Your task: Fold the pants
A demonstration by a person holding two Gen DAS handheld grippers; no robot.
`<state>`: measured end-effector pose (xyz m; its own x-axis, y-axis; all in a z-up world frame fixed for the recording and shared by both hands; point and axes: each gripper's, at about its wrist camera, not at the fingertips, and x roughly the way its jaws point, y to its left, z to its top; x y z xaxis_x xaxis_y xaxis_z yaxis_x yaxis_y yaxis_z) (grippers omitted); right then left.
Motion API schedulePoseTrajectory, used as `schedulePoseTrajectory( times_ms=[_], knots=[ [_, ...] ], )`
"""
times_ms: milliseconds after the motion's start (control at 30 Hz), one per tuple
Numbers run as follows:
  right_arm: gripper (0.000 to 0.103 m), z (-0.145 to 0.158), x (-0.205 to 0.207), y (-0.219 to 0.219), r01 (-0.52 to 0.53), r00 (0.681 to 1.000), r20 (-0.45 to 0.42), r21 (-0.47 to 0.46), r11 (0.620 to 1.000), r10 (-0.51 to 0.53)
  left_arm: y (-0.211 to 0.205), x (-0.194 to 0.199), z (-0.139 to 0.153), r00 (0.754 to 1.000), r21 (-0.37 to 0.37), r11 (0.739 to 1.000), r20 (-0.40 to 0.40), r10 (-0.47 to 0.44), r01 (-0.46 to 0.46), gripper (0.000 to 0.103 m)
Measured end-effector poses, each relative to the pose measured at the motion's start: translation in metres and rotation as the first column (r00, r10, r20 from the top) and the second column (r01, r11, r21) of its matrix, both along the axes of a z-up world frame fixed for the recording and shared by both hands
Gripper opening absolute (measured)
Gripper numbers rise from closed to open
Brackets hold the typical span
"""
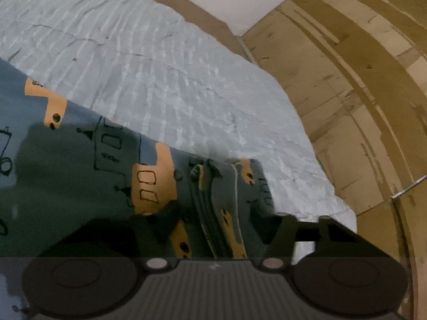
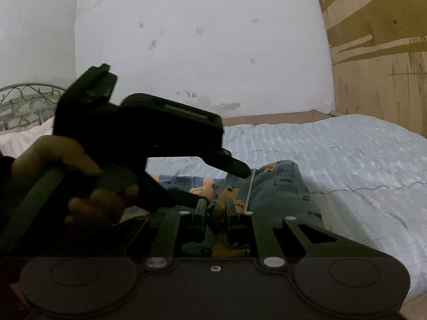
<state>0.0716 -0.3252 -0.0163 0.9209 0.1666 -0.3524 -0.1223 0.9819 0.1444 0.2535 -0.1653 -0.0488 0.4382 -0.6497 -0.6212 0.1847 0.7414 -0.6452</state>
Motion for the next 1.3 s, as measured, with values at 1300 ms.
schedulePoseTrajectory(
  times_ms=[1300],
  knots=[
    [0.016, -0.008, -0.012, 0.072, 0.051, 0.980, 0.181, -0.629, 0.776, 0.082, 0.012, -0.028, 0.065, 0.997, 0.015, 0.998, 0.055, 0.062, -0.063, 0.008]
  ],
)
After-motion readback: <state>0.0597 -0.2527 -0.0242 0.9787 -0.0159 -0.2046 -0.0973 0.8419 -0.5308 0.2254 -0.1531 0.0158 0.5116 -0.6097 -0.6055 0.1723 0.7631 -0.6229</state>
